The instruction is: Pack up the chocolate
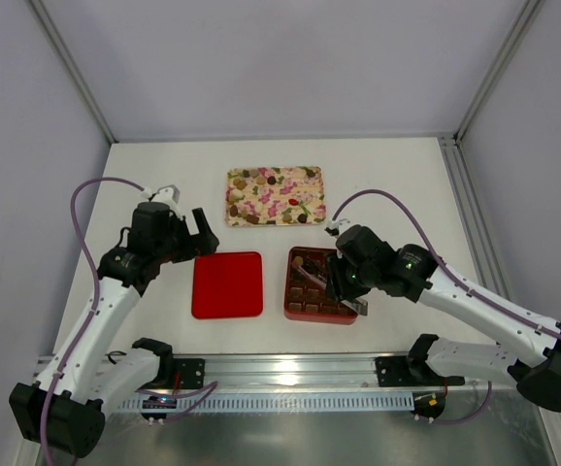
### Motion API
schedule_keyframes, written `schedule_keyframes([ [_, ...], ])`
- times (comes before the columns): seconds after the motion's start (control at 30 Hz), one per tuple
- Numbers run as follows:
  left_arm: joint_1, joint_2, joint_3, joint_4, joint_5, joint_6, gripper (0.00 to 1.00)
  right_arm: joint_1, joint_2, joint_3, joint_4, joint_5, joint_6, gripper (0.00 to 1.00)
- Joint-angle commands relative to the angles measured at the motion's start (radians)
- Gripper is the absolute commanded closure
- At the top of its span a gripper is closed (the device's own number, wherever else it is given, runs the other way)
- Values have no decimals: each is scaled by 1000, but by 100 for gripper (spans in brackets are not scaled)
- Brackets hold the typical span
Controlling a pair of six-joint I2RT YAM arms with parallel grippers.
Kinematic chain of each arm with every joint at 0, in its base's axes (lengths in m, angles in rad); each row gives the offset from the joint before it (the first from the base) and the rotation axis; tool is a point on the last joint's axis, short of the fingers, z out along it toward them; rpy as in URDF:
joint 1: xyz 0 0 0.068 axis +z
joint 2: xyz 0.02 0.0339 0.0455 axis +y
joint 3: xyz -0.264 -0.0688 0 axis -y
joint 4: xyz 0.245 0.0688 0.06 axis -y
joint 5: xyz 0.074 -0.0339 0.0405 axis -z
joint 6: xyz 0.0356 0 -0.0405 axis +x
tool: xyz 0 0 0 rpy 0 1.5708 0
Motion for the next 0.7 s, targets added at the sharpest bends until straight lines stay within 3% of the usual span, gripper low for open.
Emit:
schedule_keyframes([
  [0.0, 4, -3, 23, 7, -11, 5, 0, 10, 0, 25, 33, 25, 10, 58],
  [0.37, 4, -3, 24, 7, -11, 5, 0, 7, 22, 159, -27, 80, -31, 55],
  [0.67, 4, -2, 26, 7, -13, 5, 0, -67, 187, 352, 18, 35, -129, 54],
])
